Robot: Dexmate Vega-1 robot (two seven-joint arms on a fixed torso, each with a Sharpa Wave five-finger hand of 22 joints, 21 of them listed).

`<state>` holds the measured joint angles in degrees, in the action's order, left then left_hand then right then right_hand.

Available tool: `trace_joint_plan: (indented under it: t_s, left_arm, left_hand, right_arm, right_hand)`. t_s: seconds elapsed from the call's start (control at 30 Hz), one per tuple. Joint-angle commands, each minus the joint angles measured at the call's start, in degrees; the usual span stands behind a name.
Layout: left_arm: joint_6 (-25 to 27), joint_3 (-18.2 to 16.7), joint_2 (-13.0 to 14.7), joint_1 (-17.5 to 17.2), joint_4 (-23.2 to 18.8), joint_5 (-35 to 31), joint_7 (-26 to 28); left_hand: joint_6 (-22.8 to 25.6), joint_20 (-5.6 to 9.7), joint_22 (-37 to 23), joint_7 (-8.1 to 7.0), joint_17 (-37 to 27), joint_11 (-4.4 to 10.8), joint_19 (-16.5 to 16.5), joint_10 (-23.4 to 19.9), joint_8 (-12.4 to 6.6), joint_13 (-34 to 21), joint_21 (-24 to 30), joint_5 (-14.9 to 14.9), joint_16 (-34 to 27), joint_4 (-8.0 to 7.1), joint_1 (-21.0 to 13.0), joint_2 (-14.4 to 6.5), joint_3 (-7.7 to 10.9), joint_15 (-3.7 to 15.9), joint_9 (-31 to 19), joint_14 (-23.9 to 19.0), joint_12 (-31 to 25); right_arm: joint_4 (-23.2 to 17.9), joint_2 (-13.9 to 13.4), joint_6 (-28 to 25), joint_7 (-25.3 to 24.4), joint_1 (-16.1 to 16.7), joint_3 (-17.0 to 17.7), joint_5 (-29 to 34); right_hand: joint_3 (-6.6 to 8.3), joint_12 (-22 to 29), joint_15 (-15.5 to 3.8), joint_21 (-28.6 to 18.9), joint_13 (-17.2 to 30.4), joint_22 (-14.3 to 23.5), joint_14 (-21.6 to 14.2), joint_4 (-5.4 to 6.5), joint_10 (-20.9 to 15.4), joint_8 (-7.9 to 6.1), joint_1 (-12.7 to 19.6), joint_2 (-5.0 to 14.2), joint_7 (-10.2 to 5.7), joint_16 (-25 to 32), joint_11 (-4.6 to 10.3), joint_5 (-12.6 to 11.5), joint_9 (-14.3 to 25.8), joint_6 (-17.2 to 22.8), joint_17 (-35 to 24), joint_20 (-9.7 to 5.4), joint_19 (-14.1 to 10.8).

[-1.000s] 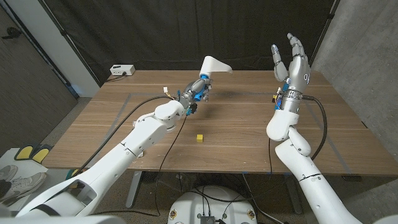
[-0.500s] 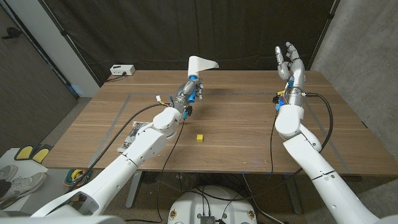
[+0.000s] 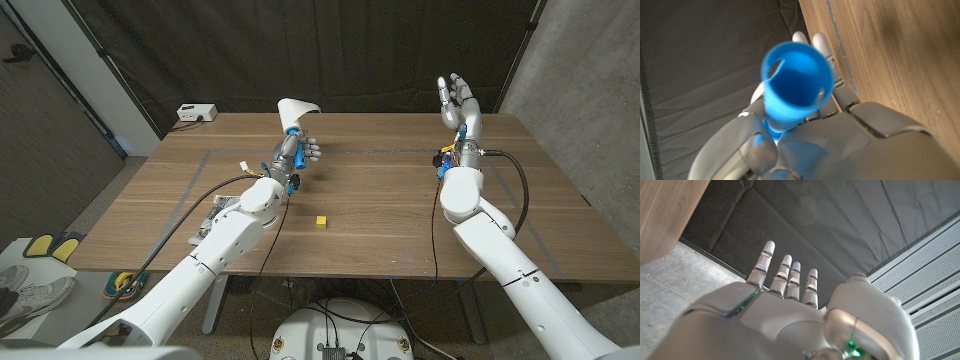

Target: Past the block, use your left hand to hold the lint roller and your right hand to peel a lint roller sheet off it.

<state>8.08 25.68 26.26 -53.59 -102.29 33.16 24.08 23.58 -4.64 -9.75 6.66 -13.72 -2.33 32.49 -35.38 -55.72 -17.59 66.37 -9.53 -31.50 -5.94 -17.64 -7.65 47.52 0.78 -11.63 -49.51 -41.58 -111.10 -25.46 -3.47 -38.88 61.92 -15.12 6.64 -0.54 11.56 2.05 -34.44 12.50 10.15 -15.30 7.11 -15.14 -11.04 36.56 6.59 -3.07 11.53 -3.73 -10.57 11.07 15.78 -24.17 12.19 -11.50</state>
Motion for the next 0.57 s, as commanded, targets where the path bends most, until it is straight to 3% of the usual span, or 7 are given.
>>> trace_joint_plan:
  t_s: [0.03,0.1,0.17,0.23,0.3,0.4,0.57]
  left_arm:
    - [4.3,-2.9,2.6,-0.9,-2.7,6.0,-1.5]
    - [4.5,-3.1,3.0,-1.0,-2.8,6.8,-2.0]
    - [4.3,-3.4,3.4,-1.2,-2.9,7.4,-2.4]
    - [4.6,-3.5,3.8,-1.3,-3.0,8.0,-2.6]
    - [4.5,-3.6,4.4,-1.3,-2.8,8.5,-3.4]
    - [3.4,-3.8,4.4,-1.6,-1.8,9.4,-4.6]
    - [1.3,-4.3,4.5,-2.0,-0.4,10.5,-6.2]
  left_hand:
    - [-4.7,-4.18,-0.2,-0.53,1.1,-2.48,-6.0,5.2,6.30,2.1,-3.4,-0.3,3.8,-3.40,3.3,-2.5,4.81,-3.44,1.0,8.2,4.4]
    - [-6.8,-5.42,-0.2,-0.21,1.4,-3.40,-8.2,7.3,9.10,3.0,-4.8,-0.3,5.2,-2.98,3.4,-2.3,5.01,-4.73,1.1,11.4,6.0]
    - [-7.3,-6.14,-0.2,-0.17,1.4,-3.87,-10.3,9.4,10.76,3.6,-6.0,-0.2,6.2,-2.84,3.5,-2.3,4.90,-5.57,1.1,14.1,7.4]
    - [-9.9,-6.87,-0.2,-0.05,1.6,-4.55,-11.8,13.0,13.44,4.4,-7.2,-0.1,7.8,-1.81,3.6,-1.3,4.35,-7.00,1.1,18.1,9.6]
    - [-13.1,-7.47,-0.2,-0.48,2.0,-5.68,-15.0,16.7,16.65,5.2,-9.1,0.0,9.7,0.32,3.2,0.2,3.16,-8.54,1.2,22.6,12.0]
    - [-16.5,-7.68,-0.3,-1.02,2.2,-6.23,-17.2,20.6,20.30,6.0,-11.1,0.0,11.5,3.49,2.5,1.5,1.00,-10.54,1.3,27.2,14.8]
    - [-21.0,-7.77,-0.3,-1.47,2.5,-6.80,-21.2,27.5,25.50,6.5,-14.5,-0.2,14.2,6.68,2.2,2.5,-2.72,-11.86,1.3,33.5,19.2]
  right_arm:
    - [-0.3,-1.0,1.1,-5.1,-0.4,-2.6,3.4]
    - [-0.3,-1.1,1.4,-5.3,-0.4,-2.9,3.8]
    - [-0.7,-1.0,0.8,-5.7,-0.5,-3.3,4.4]
    - [-0.7,-0.8,0.4,-6.3,-0.7,-3.9,5.4]
    - [-0.5,-0.6,0.0,-6.3,-1.3,-4.7,6.0]
    - [0.3,0.0,-0.6,-6.3,-2.8,-6.0,6.9]
    - [3.1,0.7,1.2,-6.6,-5.8,-8.0,8.0]
  right_hand:
    - [-0.16,0.4,0.03,0.4,0.1,0.2,-0.7,-0.18,-0.9,-0.32,-0.6,0.11,-0.09,0.5,-0.14,-0.1,0.2,0.5,0.0,0.21,0.7]
    - [-0.16,0.5,-0.02,0.5,0.1,0.2,-0.7,-0.21,-0.9,-0.34,-0.7,0.11,-0.13,0.5,-0.15,-0.1,0.2,0.6,0.1,0.21,0.8]
    - [-0.19,0.5,-0.09,0.6,0.1,0.2,-0.7,-0.19,-1.0,-0.33,-0.9,0.12,-0.12,0.5,-0.05,-0.1,0.2,0.6,0.1,0.20,0.9]
    - [-0.20,0.5,-0.18,0.7,0.1,0.2,-0.8,-0.21,-1.0,-0.35,-1.0,0.13,-0.07,0.6,-0.04,-0.1,0.2,0.6,0.1,0.20,1.0]
    - [-0.23,0.6,-0.19,0.8,0.1,0.2,-0.9,-0.21,-1.2,-0.42,-1.2,0.10,-0.10,0.7,-0.03,-0.1,0.2,0.8,0.1,0.19,1.1]
    - [-0.22,0.6,-0.36,1.0,0.1,0.2,-1.0,-0.27,-1.3,-0.49,-1.3,0.12,-0.05,0.8,0.10,-0.1,0.2,0.9,0.2,0.18,1.2]
    - [-0.19,0.6,-0.49,1.1,0.1,0.2,-1.3,-0.37,-1.4,-0.51,-1.4,0.16,-0.07,1.0,0.32,-0.1,0.2,1.0,0.2,0.17,1.2]
